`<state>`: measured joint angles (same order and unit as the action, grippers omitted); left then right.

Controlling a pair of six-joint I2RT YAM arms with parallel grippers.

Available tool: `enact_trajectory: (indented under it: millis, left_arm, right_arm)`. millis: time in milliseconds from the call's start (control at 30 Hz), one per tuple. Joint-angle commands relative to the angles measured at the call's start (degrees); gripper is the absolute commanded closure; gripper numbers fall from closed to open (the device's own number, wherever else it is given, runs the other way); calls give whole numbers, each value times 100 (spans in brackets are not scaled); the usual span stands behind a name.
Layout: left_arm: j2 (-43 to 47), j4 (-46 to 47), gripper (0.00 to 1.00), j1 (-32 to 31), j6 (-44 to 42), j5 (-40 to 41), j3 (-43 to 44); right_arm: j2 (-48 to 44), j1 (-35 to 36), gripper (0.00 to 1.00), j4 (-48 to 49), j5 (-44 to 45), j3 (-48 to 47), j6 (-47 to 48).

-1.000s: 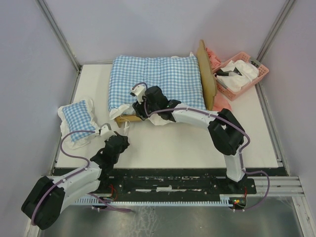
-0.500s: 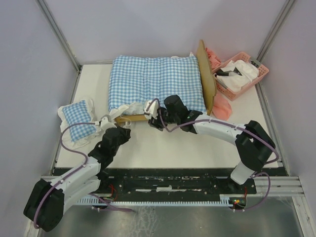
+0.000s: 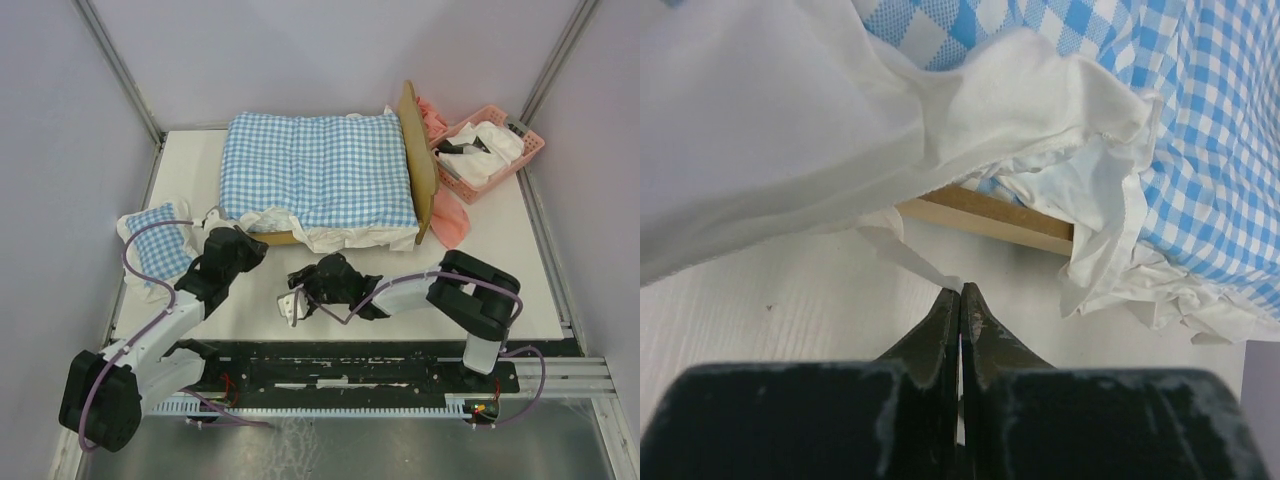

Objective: Set up the pet bed
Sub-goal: Tie the ropes to the bed frame.

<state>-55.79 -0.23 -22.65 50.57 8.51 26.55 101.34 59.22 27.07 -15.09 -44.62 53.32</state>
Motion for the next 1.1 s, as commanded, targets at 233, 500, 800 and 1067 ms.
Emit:
enact_trajectory:
  millis: [233, 500, 800, 1067]
  left_arm:
    - [196, -248, 97, 359, 198, -309, 319]
    - [169, -129, 97, 419, 338, -503, 185]
    - [700, -412, 97, 444, 82, 3, -457]
    - [649, 30, 97, 446, 455, 94, -1520]
  right_arm:
    - [1635, 537, 44, 3423, 1349, -927, -370]
    - [2371, 455, 54, 4161, 1861, -1416, -649]
    - [1359, 86, 53, 3483, 2072, -775, -3448]
    - [695, 52, 53, 907, 2743, -1399, -5987]
